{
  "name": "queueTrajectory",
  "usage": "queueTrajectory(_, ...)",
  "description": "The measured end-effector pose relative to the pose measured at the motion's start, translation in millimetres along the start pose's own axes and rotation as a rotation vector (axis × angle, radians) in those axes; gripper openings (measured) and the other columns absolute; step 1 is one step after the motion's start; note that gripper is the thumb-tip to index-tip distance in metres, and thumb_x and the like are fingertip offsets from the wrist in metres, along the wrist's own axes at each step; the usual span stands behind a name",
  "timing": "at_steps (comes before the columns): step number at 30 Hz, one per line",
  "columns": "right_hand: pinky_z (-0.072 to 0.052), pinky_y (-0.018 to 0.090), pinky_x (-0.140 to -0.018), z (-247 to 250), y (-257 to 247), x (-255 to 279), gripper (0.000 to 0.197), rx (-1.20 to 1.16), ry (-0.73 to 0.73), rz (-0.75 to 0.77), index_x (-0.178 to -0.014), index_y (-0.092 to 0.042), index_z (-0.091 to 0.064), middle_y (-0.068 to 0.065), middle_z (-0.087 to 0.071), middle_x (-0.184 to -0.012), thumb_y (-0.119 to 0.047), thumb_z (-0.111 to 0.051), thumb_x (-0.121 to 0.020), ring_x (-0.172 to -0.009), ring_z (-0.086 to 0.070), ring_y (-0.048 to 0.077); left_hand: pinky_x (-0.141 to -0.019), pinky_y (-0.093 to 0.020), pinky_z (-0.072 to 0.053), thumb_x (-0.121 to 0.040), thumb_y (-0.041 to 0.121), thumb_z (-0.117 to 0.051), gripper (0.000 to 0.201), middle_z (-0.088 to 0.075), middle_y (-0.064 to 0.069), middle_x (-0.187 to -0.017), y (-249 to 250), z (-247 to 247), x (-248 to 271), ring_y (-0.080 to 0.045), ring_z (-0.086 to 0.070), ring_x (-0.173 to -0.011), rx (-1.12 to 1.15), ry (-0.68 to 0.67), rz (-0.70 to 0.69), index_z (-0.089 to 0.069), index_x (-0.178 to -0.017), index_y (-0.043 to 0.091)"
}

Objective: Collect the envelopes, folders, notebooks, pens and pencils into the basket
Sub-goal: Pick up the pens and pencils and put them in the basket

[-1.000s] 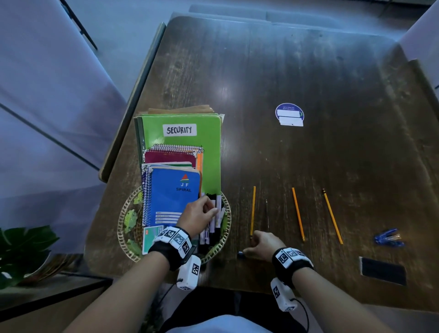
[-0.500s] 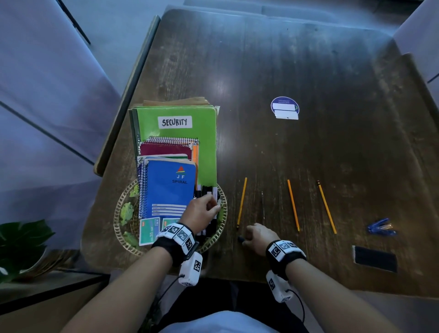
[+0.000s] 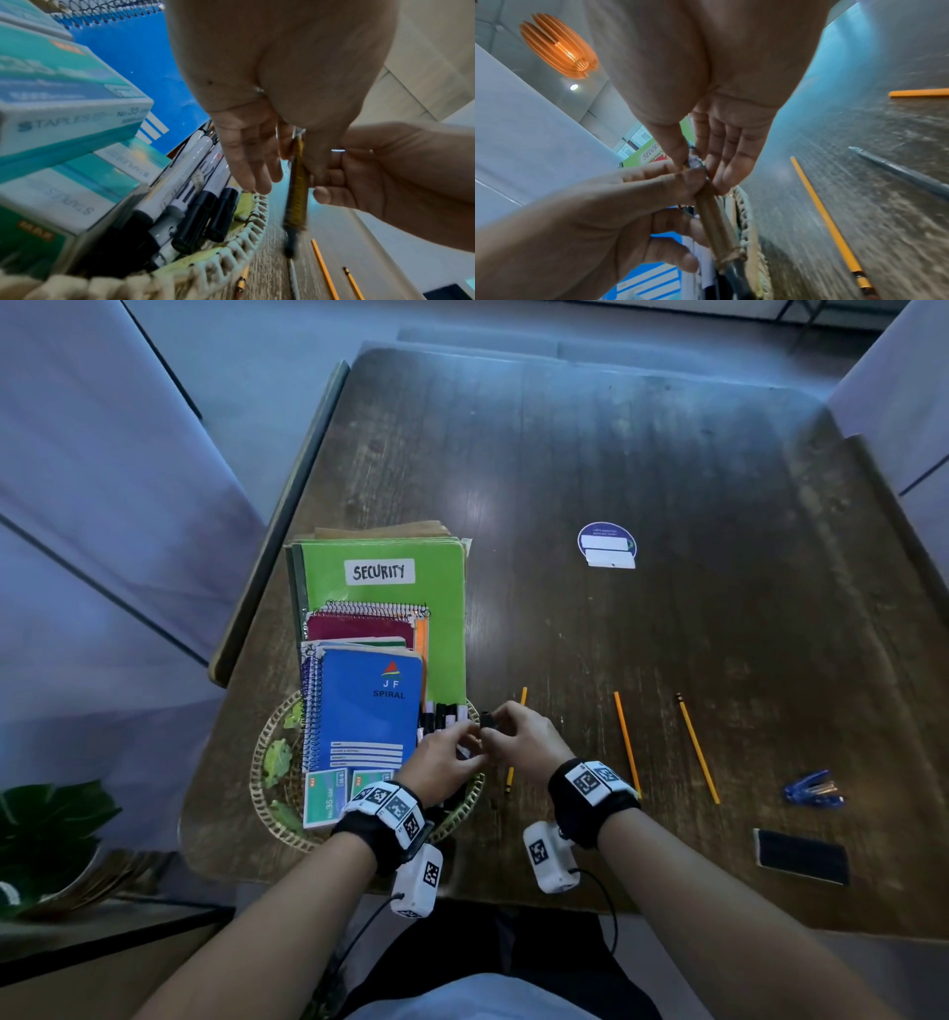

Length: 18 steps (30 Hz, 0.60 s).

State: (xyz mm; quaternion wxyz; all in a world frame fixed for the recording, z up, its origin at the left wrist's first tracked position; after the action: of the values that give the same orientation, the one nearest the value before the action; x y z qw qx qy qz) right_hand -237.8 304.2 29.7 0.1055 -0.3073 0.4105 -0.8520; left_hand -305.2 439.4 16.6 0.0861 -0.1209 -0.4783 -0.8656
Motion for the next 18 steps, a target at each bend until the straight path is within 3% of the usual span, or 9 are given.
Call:
queueTrajectory(3,-0.049,0.02,-0.063,-8.9,-14.9,-4.0,0.017,-0.03,0.022,0.024,-0.102,-0.019,-0.063,-0.003,-0.069,-0.093,-0.033,-0.066,-0.092,-0.081,-0.066,0.009,-0.065,-0.016,-0.047,-0.089,0.027,-0.071,0.016,-0.066,0.009,-0.087,-1.0,9.2,0.9,-0.002,-0.063,-0.077,0.032,0.092,0.023,-0.058,-0.099,0.025)
queueTrajectory(5,-0.054,0.025,-0.068,-16.1,-19.3,-6.8,0.02,-0.057,0.023,0.031,-0.103,-0.018,-0.064,-0.001,-0.069,-0.093,-0.034,-0.067,-0.091,-0.084,-0.067,0.013,-0.063,-0.019,-0.049,-0.089,0.029,-0.07,0.015,-0.066,0.008,-0.083,-3.3,15.8,2.0,-0.005,-0.063,-0.074,0.03,0.122,0.049,-0.058,-0.097,0.024)
queueTrajectory(7,-0.058,0.034,-0.076,-20.3,-18.5,-9.6,0.021,-0.074,0.028,0.024,-0.104,-0.019,-0.063,0.0,-0.068,-0.095,-0.036,-0.066,-0.091,-0.088,-0.068,0.017,-0.066,-0.027,-0.053,-0.09,0.03,-0.068,0.016,-0.066,0.004,-0.083,-5.5,22.1,2.3,-0.009,-0.064,-0.077,-0.009,0.147,0.06,-0.061,-0.1,0.02)
queueTrajectory(10,-0.053,0.03,-0.075,-18.1,-13.0,-8.6,0.023,-0.015,0.046,0.0,-0.108,-0.019,-0.063,-0.002,-0.065,-0.097,-0.036,-0.061,-0.095,-0.089,-0.064,0.015,-0.075,-0.039,-0.053,-0.091,0.027,-0.063,0.018,-0.067,-0.006,-0.089,-11.0,29.6,0.1,-0.022,-0.064,-0.084,-0.072,0.18,0.099,-0.063,-0.104,0.014)
queueTrajectory(15,-0.047,0.022,-0.063,-11.0,7.4,-6.3,0.02,0.043,0.039,-0.063,-0.106,-0.022,-0.063,-0.005,-0.066,-0.101,-0.038,-0.058,-0.096,-0.088,-0.063,0.01,-0.083,-0.035,-0.052,-0.09,0.03,-0.067,0.028,-0.066,-0.005,-0.1,-23.5,29.4,-3.3,-0.022,-0.062,-0.093,-0.181,0.162,0.197,-0.061,-0.112,0.013)
queueTrajectory(18,-0.056,0.028,-0.069,-6.3,24.5,-6.4,0.018,0.048,0.037,-0.102,-0.104,-0.022,-0.063,-0.003,-0.066,-0.1,-0.037,-0.058,-0.096,-0.087,-0.066,0.013,-0.084,-0.035,-0.053,-0.088,0.032,-0.071,0.036,-0.066,-0.004,-0.102,-28.5,27.0,-4.1,-0.022,-0.063,-0.093,-0.21,0.151,0.242,-0.056,-0.116,0.016)
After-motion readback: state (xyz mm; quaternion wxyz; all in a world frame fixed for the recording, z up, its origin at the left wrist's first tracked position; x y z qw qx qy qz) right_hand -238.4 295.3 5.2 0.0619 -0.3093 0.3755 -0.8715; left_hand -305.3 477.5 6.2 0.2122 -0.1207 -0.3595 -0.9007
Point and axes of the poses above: each hand's wrist, its own x-axis away from the middle knuckle, its own z-axis out of the back of the hand, y = z × x, the point moved 5 cm from there along -x, towards the middle knuckle
